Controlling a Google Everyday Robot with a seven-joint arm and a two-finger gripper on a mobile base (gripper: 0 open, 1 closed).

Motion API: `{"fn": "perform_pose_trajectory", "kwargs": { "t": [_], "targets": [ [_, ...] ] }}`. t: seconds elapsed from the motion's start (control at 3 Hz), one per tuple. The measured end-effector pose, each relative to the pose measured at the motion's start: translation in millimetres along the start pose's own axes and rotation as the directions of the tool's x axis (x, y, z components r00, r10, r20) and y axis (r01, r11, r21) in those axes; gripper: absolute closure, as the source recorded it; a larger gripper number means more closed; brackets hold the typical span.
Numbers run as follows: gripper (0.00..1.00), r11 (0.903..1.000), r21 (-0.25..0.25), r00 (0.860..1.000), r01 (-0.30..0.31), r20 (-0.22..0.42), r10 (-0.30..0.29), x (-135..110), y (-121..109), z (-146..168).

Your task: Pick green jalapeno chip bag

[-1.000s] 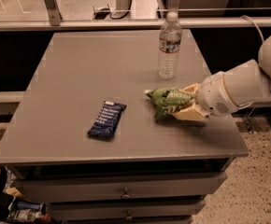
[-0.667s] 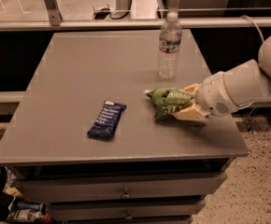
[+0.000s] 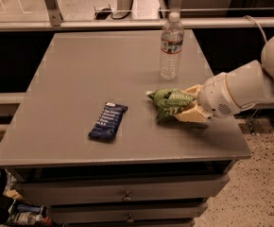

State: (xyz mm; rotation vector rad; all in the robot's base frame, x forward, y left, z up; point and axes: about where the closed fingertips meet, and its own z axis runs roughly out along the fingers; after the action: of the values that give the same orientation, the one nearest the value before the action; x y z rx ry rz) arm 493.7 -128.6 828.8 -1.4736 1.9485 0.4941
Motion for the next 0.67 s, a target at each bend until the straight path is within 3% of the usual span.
{"fn": "perform_pose_trajectory", "kwargs": {
  "t": [0.67],
  "targets": [
    [1.0, 1.0, 0.0, 1.0, 0.0, 0.0, 0.0, -0.1, 0.0, -0.1]
  ]
}}
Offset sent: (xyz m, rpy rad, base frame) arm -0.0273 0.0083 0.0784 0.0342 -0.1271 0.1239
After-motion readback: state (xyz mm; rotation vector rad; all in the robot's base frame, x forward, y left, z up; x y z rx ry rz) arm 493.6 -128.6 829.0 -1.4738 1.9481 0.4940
